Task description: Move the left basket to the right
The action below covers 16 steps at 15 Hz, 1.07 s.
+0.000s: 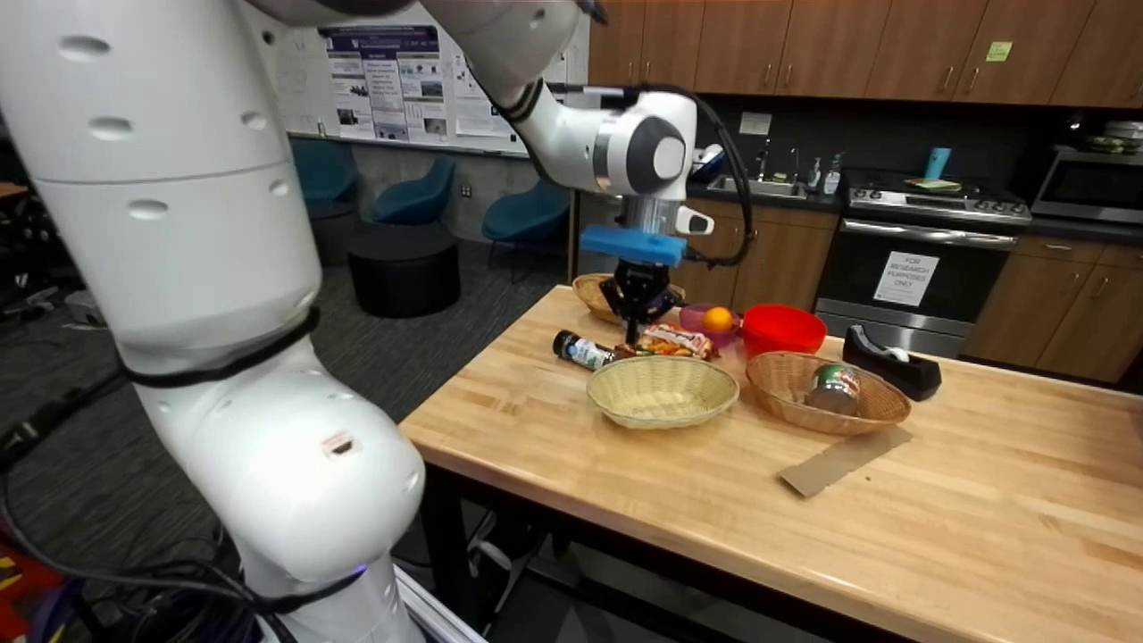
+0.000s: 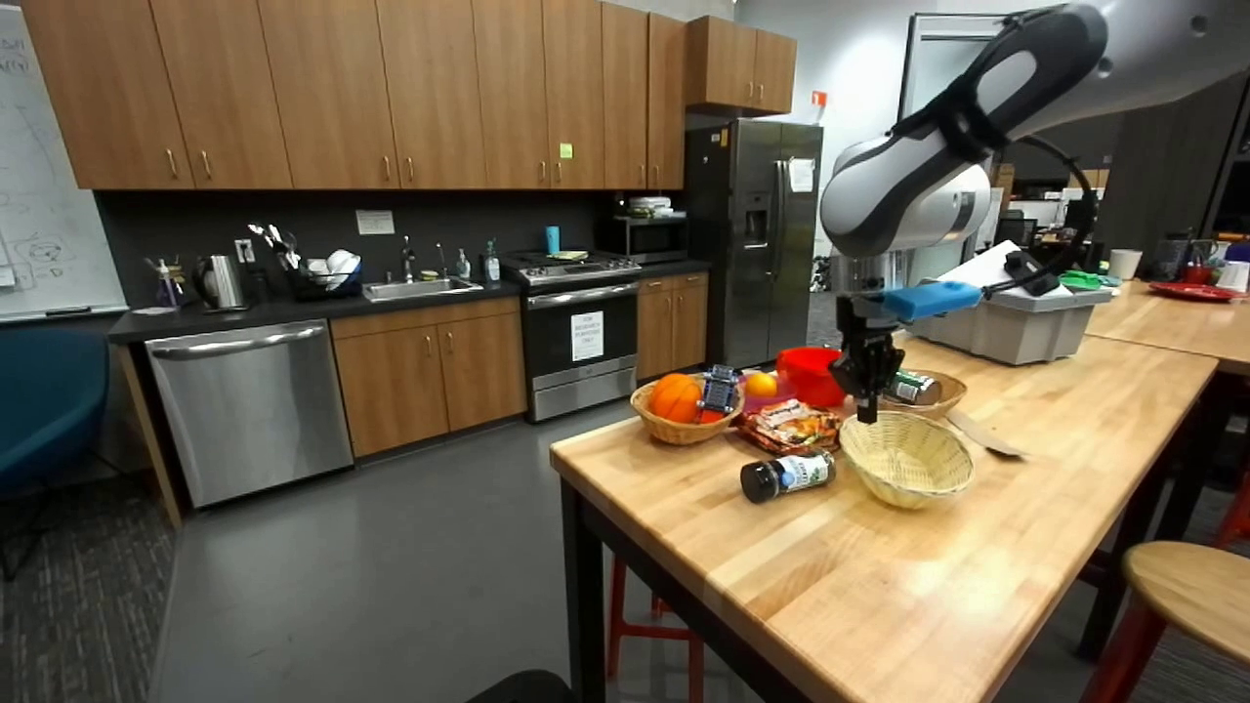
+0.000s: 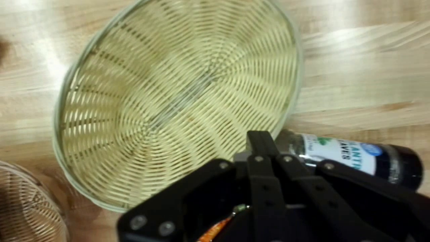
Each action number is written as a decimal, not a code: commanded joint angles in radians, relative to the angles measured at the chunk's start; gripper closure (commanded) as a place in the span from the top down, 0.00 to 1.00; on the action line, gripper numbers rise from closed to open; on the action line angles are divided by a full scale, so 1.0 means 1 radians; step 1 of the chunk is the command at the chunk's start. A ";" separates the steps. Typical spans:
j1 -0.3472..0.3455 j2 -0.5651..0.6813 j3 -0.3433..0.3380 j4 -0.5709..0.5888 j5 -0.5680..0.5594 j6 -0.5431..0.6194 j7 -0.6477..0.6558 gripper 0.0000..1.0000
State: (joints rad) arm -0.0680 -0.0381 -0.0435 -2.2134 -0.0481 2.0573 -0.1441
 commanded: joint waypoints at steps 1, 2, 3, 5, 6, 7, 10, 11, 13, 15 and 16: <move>0.039 -0.154 0.027 -0.071 0.012 -0.076 0.037 0.00; 0.049 -0.170 0.033 -0.070 0.014 -0.094 0.043 0.00; 0.059 -0.192 0.041 -0.077 0.018 -0.118 0.053 0.00; 0.075 -0.220 0.052 -0.087 0.024 -0.149 0.067 0.00; 0.082 -0.230 0.059 -0.091 0.027 -0.159 0.077 0.00; 0.088 -0.243 0.068 -0.098 0.026 -0.175 0.099 0.10; 0.089 -0.214 0.067 -0.079 0.012 -0.173 0.095 0.11; 0.091 -0.217 0.070 -0.080 0.012 -0.177 0.099 0.18; 0.092 -0.217 0.071 -0.081 0.012 -0.179 0.101 0.26; 0.091 -0.217 0.071 -0.082 0.012 -0.179 0.101 0.26; 0.091 -0.217 0.071 -0.082 0.012 -0.179 0.101 0.26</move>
